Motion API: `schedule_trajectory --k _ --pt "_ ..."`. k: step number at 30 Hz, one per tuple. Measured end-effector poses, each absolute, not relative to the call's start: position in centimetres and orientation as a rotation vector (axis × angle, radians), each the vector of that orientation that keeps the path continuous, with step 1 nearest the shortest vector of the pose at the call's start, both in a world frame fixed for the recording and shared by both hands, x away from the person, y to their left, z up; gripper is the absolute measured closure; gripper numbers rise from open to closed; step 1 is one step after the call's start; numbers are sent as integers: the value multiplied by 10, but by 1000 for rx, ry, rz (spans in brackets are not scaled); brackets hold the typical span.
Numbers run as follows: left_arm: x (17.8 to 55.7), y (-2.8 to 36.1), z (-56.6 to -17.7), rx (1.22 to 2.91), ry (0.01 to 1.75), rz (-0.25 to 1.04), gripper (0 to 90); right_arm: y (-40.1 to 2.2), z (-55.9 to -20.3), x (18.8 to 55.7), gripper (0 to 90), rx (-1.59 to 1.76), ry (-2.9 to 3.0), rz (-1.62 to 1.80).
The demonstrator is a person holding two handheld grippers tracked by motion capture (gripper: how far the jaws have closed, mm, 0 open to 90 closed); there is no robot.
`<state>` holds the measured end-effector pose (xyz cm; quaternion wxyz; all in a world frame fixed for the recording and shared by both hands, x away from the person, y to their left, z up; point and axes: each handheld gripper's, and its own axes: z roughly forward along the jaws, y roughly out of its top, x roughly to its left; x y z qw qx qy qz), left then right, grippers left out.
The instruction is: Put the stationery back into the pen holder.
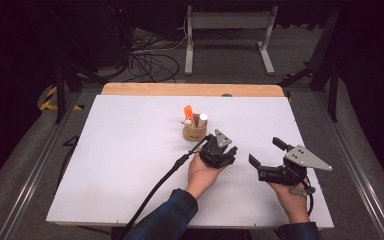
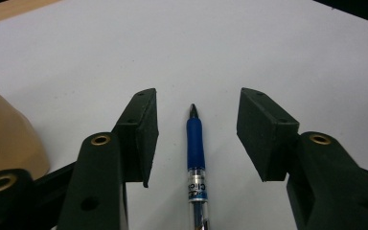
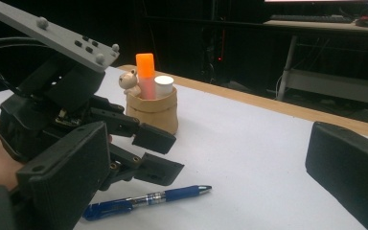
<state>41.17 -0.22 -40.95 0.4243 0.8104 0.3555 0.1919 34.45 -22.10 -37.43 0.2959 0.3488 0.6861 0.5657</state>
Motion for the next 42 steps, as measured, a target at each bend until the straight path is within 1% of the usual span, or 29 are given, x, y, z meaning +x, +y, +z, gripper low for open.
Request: schedule_trajectory --k 10,15,20,32,38,42 --pt "421 -14 -422 2081 955 504 548 -220 -374 344 21 931 1829 1500" --pt "424 -18 -427 2121 957 506 559 -220 -375 344 21 936 1833 1497" --pt "425 -21 -427 2145 966 504 594 -220 -375 344 21 941 1834 1498" --pt "431 -22 -432 2189 1004 451 611 -220 -375 345 21 941 1843 1497" --pt "432 -22 -431 2191 1008 425 648 -220 -375 345 21 943 1846 1498" --pt "434 -21 -431 2195 1011 404 652 -219 -375 345 21 944 1849 1498"
